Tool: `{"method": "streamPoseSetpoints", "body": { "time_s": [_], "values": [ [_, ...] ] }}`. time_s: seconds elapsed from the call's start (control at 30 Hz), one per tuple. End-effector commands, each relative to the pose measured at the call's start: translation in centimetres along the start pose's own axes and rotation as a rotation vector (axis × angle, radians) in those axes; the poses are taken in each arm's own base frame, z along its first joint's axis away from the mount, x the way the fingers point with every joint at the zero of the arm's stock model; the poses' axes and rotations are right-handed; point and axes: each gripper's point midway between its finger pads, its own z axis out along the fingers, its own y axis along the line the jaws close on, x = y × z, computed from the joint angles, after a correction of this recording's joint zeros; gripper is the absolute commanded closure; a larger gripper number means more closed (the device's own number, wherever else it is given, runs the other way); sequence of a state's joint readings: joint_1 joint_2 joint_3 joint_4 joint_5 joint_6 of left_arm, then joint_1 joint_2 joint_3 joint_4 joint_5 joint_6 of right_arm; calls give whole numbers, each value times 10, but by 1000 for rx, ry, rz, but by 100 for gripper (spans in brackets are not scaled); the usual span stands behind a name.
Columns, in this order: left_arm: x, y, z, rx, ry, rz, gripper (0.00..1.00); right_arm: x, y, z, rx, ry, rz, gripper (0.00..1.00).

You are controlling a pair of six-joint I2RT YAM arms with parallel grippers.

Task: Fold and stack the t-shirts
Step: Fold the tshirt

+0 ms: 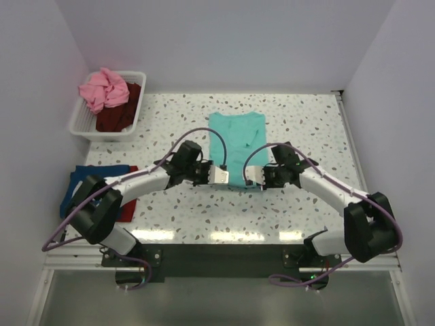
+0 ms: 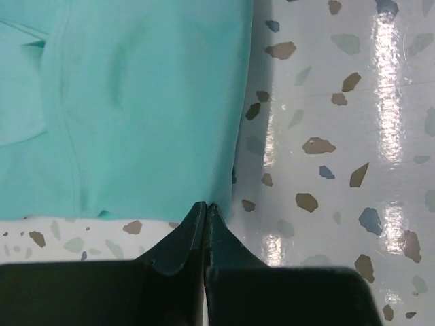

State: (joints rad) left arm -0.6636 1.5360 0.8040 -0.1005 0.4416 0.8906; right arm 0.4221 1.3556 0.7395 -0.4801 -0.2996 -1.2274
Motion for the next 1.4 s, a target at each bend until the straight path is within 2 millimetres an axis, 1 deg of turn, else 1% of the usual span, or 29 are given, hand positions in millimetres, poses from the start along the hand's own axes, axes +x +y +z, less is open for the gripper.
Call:
{"method": "streamPoseSetpoints", "body": {
  "time_s": [0.0, 0.03, 0.17, 0.23, 0.33, 0.4, 0.43, 0.5, 0.53, 0.57, 0.6, 0.63, 0.67, 0.73, 0.8, 0.87, 0.93, 0.97, 1.03, 1.07, 1.1, 1.13, 1.17, 1.2, 1.23, 1.27, 1.3, 1.33, 1.37],
  "values": [
    [-23, 24, -24, -18, -58, -60, 100, -16, -23, -25, 33, -36, 81, 100],
    [-19, 33, -29, -35, -54, -82, 100, -19, -24, -29, 28, -40, 93, 100],
    [-30, 67, -48, -94, -70, -94, 100, -25, -57, -51, 91, -53, 128, 100],
    [-34, 75, -52, -107, -71, -82, 100, -28, -64, -61, 83, -54, 150, 100],
    [-43, 81, -58, -121, -82, -80, 100, -32, -60, -66, 43, -62, 166, 100],
    [-45, 72, -60, -93, -91, -86, 100, -35, -55, -73, 43, -69, 151, 100],
    [-51, 67, -63, -87, -102, -74, 100, -34, -45, -75, 12, -56, 120, 100],
    [-48, 44, -62, -40, -88, -68, 100, -30, -28, -79, -9, -34, 89, 100],
    [-58, 35, -67, -36, -100, -40, 100, -28, -12, -81, -55, -21, 71, 100],
    [-52, 15, -65, 3, -86, -49, 100, -26, 3, -81, -90, -14, 70, 100],
    [-54, 5, -67, 22, -88, -40, 100, -30, 11, -91, -84, -23, 56, 100],
    [-66, -8, -73, 35, -113, -19, 100, -31, 31, -95, -138, -25, 60, 100],
    [-61, -27, -75, 83, -98, -42, 100, -33, 39, -101, -144, -32, 57, 100],
    [-75, -51, -88, 156, -152, -60, 100, -40, 56, -119, -156, -48, 40, 100],
    [-78, -66, -96, 197, -169, -134, 100, -45, 63, -134, -159, -62, 42, 100],
    [-87, -67, -105, 192, -200, -144, 100, -50, 60, -141, -158, -72, 42, 100],
    [-93, -59, -106, 173, -211, -171, 100, -53, 52, -141, -166, -70, 56, 100],
    [-100, -47, -108, 151, -224, -166, 100, -51, 47, -138, -168, -57, 59, 100],
    [-94, -30, -99, 154, -203, -213, 100, -48, 29, -129, -167, -52, 72, 100],
    [-102, -16, -103, 152, -227, -218, 100, -51, 22, -126, -168, -75, 80, 100],
    [-94, 1, -105, 125, -221, -240, 100, -51, 14, -124, -167, -83, 83, 100],
    [-84, 10, -95, 139, -203, -272, 100, -51, -1, -126, -145, -89, 87, 100],
    [-91, 28, -99, 122, -226, -263, 100, -48, -8, -116, -176, -86, 110, 100],
    [-85, 42, -100, 106, -224, -271, 100, -48, -15, -112, -189, -105, 112, 100],
    [-75, 48, -88, 135, -207, -298, 100, -47, -30, -115, -171, -109, 112, 100],
    [-82, 62, -90, 133, -222, -290, 100, -40, -37, -101, -210, -99, 132, 100],
    [-77, 72, -88, 132, -219, -288, 100, -39, -47, -95, -211, -110, 121, 100],
    [-72, 84, -77, 146, -210, -303, 100, -36, -62, -95, -192, -110, 120, 100],
    [-67, 92, -71, 144, -205, -305, 100, -32, -68, -87, -213, -105, 122, 100]
  ]
}}
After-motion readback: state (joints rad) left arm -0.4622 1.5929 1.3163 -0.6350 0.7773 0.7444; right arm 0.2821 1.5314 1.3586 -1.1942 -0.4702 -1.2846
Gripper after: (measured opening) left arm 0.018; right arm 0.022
